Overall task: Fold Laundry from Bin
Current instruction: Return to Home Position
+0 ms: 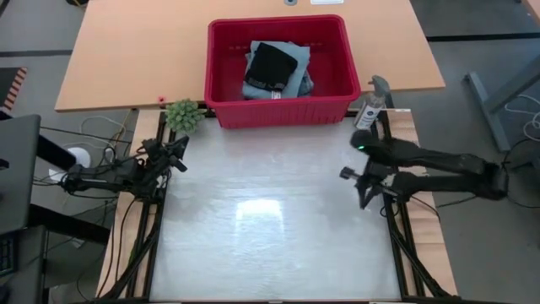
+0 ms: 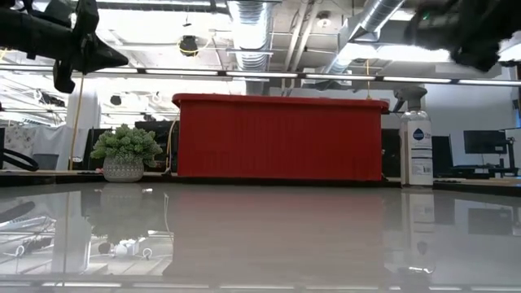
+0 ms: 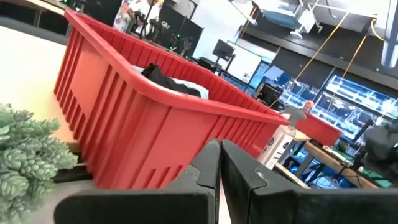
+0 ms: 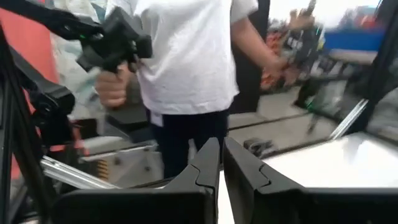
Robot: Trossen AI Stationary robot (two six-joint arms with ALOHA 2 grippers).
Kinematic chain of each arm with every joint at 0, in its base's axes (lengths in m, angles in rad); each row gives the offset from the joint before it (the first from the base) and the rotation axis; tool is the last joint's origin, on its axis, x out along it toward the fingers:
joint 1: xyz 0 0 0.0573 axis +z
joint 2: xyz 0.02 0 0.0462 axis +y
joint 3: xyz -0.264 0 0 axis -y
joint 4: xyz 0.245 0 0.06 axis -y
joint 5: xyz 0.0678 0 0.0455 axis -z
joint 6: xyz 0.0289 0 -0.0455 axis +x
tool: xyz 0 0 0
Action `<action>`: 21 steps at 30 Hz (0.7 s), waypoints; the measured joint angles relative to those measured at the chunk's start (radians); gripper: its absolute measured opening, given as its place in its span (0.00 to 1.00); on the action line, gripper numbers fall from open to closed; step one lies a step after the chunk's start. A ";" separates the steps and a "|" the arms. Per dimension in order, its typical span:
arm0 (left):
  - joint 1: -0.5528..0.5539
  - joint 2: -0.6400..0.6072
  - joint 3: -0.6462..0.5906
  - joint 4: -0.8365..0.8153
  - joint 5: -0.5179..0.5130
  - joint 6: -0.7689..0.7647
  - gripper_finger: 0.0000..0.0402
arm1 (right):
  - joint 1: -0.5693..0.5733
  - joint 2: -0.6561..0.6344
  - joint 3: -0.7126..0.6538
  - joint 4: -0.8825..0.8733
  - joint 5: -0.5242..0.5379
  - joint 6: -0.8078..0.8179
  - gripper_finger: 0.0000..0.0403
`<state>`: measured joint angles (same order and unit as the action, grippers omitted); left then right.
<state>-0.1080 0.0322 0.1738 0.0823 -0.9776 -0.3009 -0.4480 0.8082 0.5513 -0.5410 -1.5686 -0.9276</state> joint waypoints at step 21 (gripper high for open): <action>0.000 0.000 0.000 -0.092 -0.030 0.026 0.00 | 0.175 0.629 0.304 0.175 -0.001 0.008 0.12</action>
<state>-0.1079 0.0326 0.1734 -0.0094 -1.0073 -0.2744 -0.2728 1.4372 0.8556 -0.3662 -1.5692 -0.9197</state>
